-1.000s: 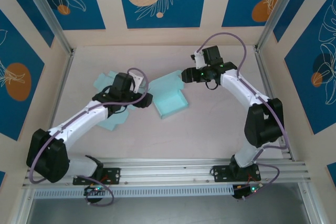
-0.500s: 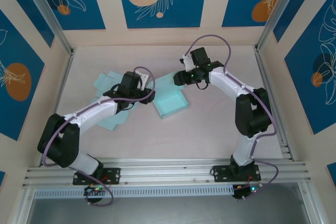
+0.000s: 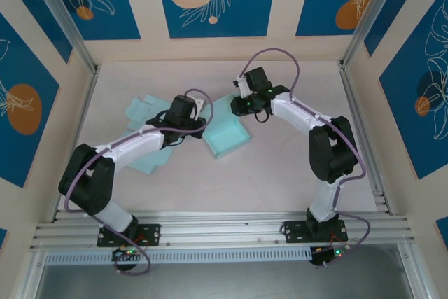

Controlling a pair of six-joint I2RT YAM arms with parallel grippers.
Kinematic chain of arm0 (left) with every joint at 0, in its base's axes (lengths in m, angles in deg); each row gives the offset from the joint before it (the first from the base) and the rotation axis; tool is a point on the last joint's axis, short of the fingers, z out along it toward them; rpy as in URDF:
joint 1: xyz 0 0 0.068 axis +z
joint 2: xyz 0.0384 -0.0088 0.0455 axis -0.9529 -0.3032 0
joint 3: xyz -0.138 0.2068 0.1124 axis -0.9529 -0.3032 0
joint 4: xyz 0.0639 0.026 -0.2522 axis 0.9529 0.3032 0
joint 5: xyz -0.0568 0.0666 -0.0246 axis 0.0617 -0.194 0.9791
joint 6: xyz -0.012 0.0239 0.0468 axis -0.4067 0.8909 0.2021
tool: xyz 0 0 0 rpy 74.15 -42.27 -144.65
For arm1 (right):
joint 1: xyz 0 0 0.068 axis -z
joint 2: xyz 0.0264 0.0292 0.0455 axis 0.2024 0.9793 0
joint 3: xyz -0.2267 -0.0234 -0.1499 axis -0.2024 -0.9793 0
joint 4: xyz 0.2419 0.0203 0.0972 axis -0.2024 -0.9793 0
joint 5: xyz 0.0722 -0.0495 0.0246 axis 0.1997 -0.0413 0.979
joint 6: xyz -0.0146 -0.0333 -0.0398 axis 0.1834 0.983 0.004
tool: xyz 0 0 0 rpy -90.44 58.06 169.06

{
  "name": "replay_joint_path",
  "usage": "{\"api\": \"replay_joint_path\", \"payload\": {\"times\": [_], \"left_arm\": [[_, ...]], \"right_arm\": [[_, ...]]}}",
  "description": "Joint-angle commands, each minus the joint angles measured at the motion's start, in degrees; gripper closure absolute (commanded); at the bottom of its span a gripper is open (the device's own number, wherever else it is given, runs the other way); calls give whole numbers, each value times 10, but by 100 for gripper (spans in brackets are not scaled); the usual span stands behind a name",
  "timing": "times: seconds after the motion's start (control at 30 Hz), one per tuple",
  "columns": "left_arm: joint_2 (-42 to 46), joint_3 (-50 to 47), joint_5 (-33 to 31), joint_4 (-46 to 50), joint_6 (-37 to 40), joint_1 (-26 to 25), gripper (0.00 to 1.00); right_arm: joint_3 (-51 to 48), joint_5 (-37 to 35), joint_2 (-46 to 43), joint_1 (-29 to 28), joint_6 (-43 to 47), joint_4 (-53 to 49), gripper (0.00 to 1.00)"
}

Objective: Fold the paper box

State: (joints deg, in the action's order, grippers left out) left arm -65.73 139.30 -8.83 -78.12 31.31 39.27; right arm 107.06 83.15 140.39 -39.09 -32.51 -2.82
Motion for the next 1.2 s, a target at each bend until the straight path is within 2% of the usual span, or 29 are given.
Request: {"api": "replay_joint_path", "payload": {"times": [0.0,0.17,0.27,0.53,0.7,0.83,1.0,1.17], "left_arm": [[-19,36,-24,-18,-43,-11,90],[-50,55,-52,-49,-97,-17,87],[-67,64,-71,-71,-120,-24,85],[-98,82,-95,-123,-172,-41,73],[-109,89,-76,-129,-191,-54,67],[-109,84,-63,-128,-206,-58,67],[-120,80,-33,-139,-238,-62,77],[-130,69,-19,-156,-269,-63,76]], "right_arm": [[-22,-66,-28,-31,-33,15,85],[-48,-193,-44,-71,-88,32,90],[-64,-233,-52,-86,-113,52,90],[-95,-259,-60,-98,-152,98,91],[-108,-281,-65,-106,-159,111,91],[-117,-292,-70,-109,-161,118,91],[-125,-299,-71,-119,-164,127,91],[-135,-298,-69,-127,-175,130,91]]}}
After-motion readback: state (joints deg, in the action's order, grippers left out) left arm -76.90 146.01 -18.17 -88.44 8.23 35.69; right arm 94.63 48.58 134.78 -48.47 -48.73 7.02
